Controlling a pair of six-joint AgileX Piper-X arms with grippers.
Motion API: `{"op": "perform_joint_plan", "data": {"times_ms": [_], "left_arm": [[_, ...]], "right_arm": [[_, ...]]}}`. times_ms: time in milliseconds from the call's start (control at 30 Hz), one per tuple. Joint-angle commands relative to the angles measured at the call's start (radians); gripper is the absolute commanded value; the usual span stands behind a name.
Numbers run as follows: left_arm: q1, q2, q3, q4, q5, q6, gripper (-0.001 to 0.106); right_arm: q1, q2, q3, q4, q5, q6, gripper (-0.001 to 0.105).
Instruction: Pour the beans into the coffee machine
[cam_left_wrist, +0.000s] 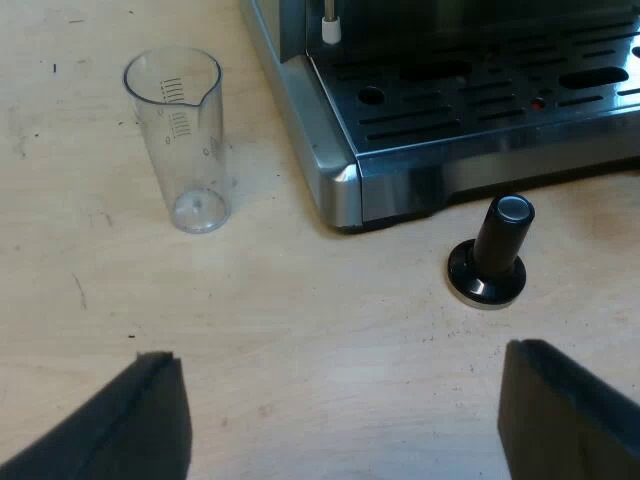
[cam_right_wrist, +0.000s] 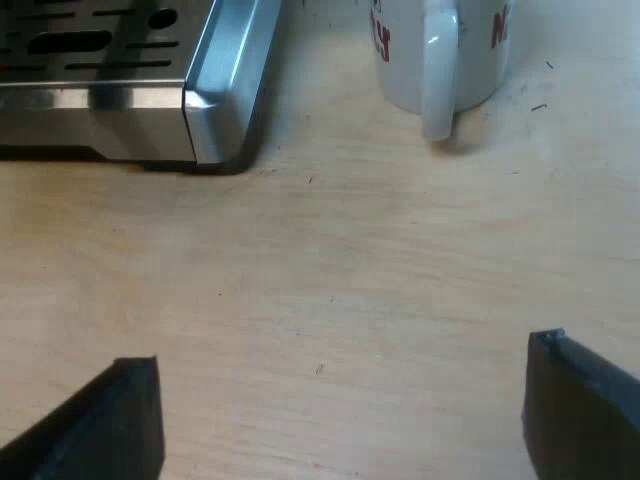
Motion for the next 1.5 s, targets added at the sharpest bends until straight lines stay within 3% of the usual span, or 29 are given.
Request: {"op": "perform_joint_plan", "data": {"times_ms": [33,600,1500], "left_arm": [[0.002,-0.039,-0.003,-0.003,0.006,-0.003,0.066],[0.002,-0.039,-0.003,-0.003,0.006,-0.003,0.066],[0.002,-0.043,-0.003,-0.003,0.006,-0.003,0.066]], "right_arm": [[0.001,-0.046,-0.006,-0.008,-0.009,-0.003,0.079],[-0.082,-0.046,-0.006,-0.008,-0.007,-0.003,0.079],[-0.083,-0.046,-0.006,-0.008,-0.007,-0.003,0.079]]}}
